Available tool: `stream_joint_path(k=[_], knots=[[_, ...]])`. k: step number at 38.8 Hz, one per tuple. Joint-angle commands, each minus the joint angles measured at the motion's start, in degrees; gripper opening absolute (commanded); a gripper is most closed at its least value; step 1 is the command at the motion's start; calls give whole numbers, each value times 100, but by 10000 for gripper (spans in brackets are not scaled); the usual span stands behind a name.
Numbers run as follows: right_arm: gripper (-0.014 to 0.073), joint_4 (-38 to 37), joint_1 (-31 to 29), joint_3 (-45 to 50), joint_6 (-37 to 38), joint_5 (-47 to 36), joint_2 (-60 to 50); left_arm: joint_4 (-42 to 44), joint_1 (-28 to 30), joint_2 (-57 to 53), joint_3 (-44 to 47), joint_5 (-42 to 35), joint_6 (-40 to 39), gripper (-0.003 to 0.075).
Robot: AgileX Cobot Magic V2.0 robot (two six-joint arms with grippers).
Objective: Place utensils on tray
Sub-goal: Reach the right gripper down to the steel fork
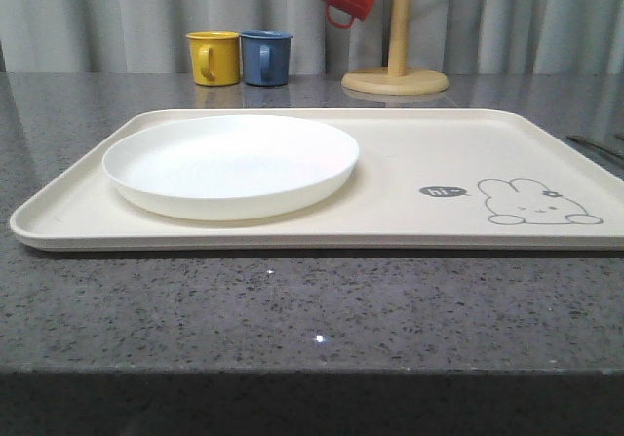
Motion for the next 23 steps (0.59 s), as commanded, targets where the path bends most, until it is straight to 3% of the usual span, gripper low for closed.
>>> stream_joint_path(k=[1, 23], knots=[[632, 2, -30, -203, -28, -430, 73, -60, 11, -290, 38, -545, -50, -18], [632, 2, -30, -203, -28, -430, 73, -60, 11, -460, 109, -545, -50, -18]])
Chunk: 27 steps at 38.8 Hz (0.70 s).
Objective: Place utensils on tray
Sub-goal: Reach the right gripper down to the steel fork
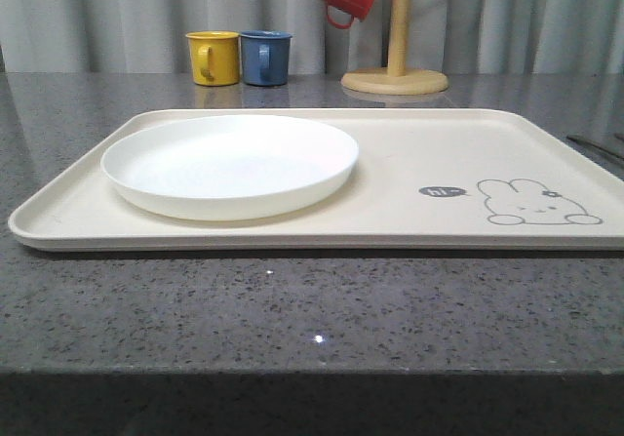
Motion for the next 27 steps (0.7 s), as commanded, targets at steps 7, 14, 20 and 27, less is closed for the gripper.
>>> stream_joint_path(k=[7, 14, 20, 27], knots=[[632, 2, -30, -203, -28, -631, 73, -47, 11, 72, -150, -503, -50, -18], [632, 51, -30, -203, -28, -987, 73, -47, 11, 72, -150, -503, -50, -18], [631, 70, -30, -293, -28, -1254, 262, -47, 11, 72, -150, -503, -50, -18], [631, -52, -30, -936, -28, -995, 1409, -47, 11, 72, -150, -503, -50, -18]])
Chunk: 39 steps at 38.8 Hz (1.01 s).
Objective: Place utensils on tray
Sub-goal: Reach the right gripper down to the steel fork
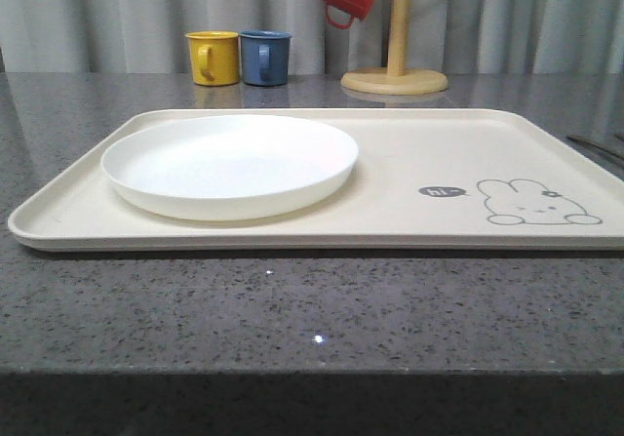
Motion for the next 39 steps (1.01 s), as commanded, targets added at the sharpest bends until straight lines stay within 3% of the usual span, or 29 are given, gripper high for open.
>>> stream_joint_path(k=[1, 15, 26, 39], knots=[[631, -65, -30, -564, -28, -199, 712, -47, 11, 72, -150, -503, -50, -18], [631, -92, -30, -2299, -28, 1550, 3285, -47, 11, 72, -150, -503, -50, -18], [629, -111, -16, -3269, -28, 2494, 4496, -47, 11, 72, -150, -503, -50, -18], [325, -111, -16, -3427, -28, 2679, 4939, -47, 11, 72, -150, -503, -50, -18]])
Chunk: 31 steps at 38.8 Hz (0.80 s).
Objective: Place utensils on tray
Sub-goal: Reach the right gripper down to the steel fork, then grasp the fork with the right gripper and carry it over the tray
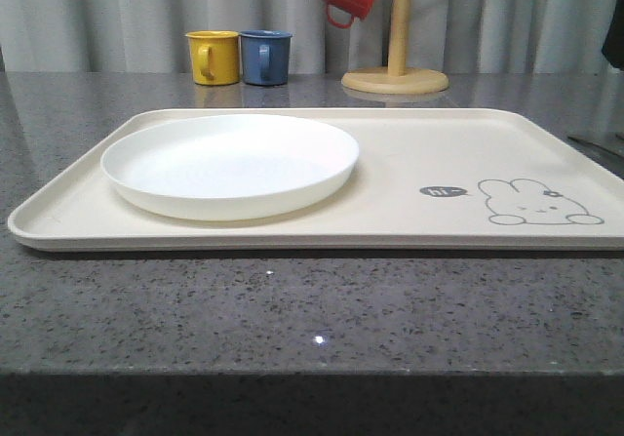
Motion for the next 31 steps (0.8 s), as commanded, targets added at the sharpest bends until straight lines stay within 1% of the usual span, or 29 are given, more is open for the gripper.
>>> stream_joint_path(k=[1, 13, 16, 19, 31], knots=[[320, -19, -16, -205, -28, -130, -113, -47, 11, 72, -150, -503, -50, -18], [322, -57, -16, -205, -28, 196, 363, -47, 11, 72, -150, -503, -50, -18], [337, -75, -16, -205, -28, 267, 493, -47, 11, 72, -150, -503, -50, -18], [353, -112, -16, -205, -28, 292, 604, -47, 11, 72, -150, -503, -50, -18], [354, -205, -16, -205, -28, 266, 891, -47, 11, 72, -150, -503, -50, -18]])
